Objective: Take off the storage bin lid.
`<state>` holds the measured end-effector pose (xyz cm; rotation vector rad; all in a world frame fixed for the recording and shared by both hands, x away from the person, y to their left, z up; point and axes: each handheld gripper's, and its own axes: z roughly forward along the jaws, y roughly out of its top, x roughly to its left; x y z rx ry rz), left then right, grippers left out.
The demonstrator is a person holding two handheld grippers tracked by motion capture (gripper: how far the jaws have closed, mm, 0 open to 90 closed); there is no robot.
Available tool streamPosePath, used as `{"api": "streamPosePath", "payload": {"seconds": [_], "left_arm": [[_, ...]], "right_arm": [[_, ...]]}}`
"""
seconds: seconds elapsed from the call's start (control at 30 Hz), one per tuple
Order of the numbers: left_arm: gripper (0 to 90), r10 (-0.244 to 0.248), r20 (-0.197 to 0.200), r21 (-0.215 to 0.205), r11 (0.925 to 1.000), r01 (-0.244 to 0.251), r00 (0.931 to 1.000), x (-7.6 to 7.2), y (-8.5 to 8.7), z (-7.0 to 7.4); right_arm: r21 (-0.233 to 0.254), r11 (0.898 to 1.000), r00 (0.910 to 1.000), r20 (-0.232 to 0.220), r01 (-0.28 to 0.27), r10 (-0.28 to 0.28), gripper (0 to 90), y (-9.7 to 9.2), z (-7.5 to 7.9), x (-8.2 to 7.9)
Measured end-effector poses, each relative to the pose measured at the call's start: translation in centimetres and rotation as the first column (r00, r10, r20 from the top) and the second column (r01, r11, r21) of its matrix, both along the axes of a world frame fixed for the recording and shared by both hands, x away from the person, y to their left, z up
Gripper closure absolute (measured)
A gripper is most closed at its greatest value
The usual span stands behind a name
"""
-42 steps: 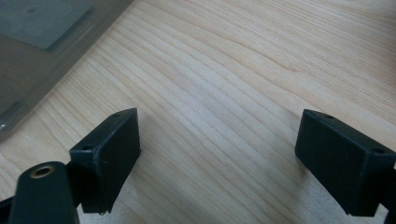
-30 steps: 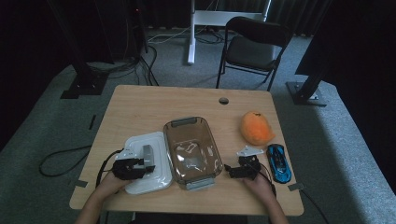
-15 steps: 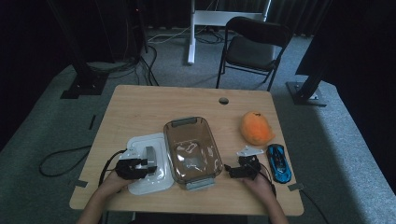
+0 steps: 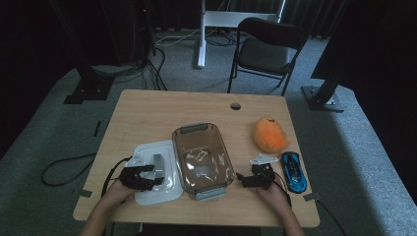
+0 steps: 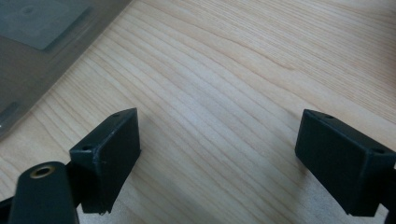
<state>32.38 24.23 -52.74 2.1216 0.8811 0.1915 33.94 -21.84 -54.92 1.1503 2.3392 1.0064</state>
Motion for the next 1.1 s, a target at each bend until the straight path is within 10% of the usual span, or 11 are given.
{"api": "streamPosePath", "payload": {"seconds": [0.47, 1.1], "left_arm": [[4.6, 0.146, 0.024, -0.03, 0.9889, -0.145, 0.989, -0.5, 3.2, 1.3], [1.2, 0.419, 0.063, 0.063, 0.9041, -0.423, 0.9058, -2.2, 7.1, -0.1]], "right_arm": [[-0.001, 1.0, 1.0, -0.001, -0.005, 0.005, 12.4, -0.1, 0.0, -0.1], [-0.001, 1.0, 1.0, -0.002, -0.009, 0.009, 12.3, -0.1, 0.0, -0.1]]}}
